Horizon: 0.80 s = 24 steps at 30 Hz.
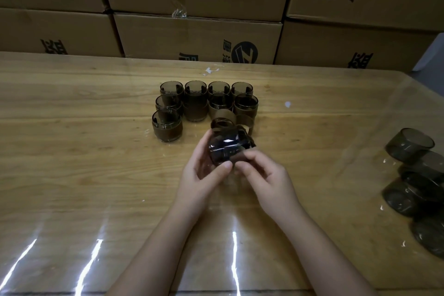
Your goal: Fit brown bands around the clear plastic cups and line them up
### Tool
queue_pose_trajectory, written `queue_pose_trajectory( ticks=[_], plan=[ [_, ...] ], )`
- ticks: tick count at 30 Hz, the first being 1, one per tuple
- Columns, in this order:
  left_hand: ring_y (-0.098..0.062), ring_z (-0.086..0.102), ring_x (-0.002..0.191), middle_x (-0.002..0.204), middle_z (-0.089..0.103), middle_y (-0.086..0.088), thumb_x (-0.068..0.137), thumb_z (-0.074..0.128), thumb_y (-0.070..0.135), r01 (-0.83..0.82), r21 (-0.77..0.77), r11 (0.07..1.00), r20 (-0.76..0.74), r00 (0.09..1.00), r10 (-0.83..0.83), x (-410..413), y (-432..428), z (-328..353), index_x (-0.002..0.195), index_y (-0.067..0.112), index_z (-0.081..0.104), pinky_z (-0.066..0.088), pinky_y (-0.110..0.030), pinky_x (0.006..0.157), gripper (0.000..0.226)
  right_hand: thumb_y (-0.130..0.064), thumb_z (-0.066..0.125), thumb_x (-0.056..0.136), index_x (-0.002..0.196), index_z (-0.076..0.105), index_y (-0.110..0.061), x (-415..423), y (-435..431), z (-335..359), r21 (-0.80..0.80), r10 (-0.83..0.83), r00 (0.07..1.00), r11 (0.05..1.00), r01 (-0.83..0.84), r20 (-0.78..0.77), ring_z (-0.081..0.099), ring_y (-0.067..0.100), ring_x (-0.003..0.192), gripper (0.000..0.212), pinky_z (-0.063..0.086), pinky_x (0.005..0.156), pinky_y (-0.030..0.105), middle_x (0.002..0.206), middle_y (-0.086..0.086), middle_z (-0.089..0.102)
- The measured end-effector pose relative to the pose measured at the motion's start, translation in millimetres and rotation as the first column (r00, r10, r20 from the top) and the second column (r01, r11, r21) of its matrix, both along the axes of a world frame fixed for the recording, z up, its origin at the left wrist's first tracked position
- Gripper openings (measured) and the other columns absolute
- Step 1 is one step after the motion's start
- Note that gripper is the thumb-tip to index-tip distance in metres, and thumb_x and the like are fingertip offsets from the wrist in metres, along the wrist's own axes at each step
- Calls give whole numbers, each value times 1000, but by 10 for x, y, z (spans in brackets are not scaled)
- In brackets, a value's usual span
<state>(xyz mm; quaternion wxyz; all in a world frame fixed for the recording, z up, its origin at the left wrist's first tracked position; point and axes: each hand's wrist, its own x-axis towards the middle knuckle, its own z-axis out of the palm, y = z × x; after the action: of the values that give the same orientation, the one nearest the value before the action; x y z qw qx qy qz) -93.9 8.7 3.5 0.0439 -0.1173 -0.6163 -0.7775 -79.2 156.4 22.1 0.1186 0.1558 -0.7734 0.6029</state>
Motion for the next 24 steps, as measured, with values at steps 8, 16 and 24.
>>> queue_pose_trajectory(
  ticks=[8,16,24],
  plan=[
    [-10,33,141,155,28,2,76,71,54,28,-82,996,-145,989,-40,176,28,140,148,16,16,34,-23,109,99,-15,62,86,91,69,-27,-30,7,-55,61,-176,977,981,184,-124,63,-1,86,15,44,75,10,88,-20,67],
    [-12,30,143,154,31,1,81,62,31,56,-211,976,-159,983,-90,183,117,31,146,23,20,29,-33,116,78,1,63,89,98,72,-21,-13,23,19,-243,-189,982,952,184,3,68,7,95,25,49,82,15,98,-6,74],
    [-18,44,134,145,45,-5,76,68,53,-27,-128,991,-154,988,7,112,5,101,147,11,27,37,-34,110,92,-12,63,83,99,74,-11,31,-17,1,5,-29,998,1000,29,-61,66,6,101,19,48,87,18,100,-7,73]
  ],
)
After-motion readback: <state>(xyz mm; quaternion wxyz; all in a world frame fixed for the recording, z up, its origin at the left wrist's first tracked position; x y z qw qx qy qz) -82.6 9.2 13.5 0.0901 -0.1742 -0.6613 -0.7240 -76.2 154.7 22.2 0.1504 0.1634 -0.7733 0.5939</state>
